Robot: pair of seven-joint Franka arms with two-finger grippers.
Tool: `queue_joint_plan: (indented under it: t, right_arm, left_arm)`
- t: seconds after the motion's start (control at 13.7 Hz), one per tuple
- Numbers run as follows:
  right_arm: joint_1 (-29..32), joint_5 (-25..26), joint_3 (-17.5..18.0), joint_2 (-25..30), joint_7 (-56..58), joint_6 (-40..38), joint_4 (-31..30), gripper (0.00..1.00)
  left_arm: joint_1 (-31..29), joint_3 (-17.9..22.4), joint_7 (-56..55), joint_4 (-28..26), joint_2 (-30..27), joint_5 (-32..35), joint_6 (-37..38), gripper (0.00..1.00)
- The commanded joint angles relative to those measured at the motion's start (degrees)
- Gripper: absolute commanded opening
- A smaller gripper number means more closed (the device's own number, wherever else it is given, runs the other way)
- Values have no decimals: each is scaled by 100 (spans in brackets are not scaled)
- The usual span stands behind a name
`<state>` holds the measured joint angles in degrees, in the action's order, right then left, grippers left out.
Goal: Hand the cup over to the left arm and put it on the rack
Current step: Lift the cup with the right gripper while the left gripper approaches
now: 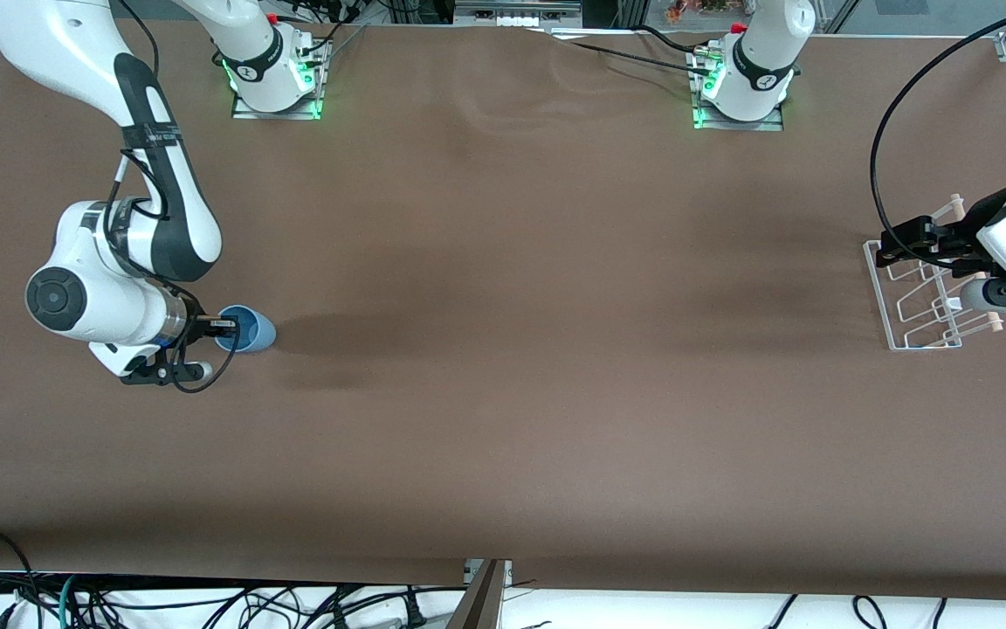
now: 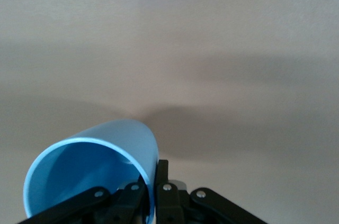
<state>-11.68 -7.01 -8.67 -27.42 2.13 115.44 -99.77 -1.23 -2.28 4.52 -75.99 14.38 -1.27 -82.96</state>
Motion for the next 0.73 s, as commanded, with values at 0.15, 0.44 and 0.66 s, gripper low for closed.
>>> queue_joint_plan:
  t: [0.15, 0.44, 0.66]
  right_arm:
    - [-361, -1335, 15, -237, -1448, -2013, 1536, 0]
    - [-572, -3329, 487, -360, -3572, -2360, 2153, 0]
    - [-581, -4560, 1111, -781, -5410, -1957, 2847, 0]
  left_arm:
    - [-35, 26, -4, -3, 170, -803, -422, 100]
    - [228, 17, 205, -100, 135, -1042, -423, 100]
    - [316, 8, 1905, -109, 161, -1453, -440, 100]
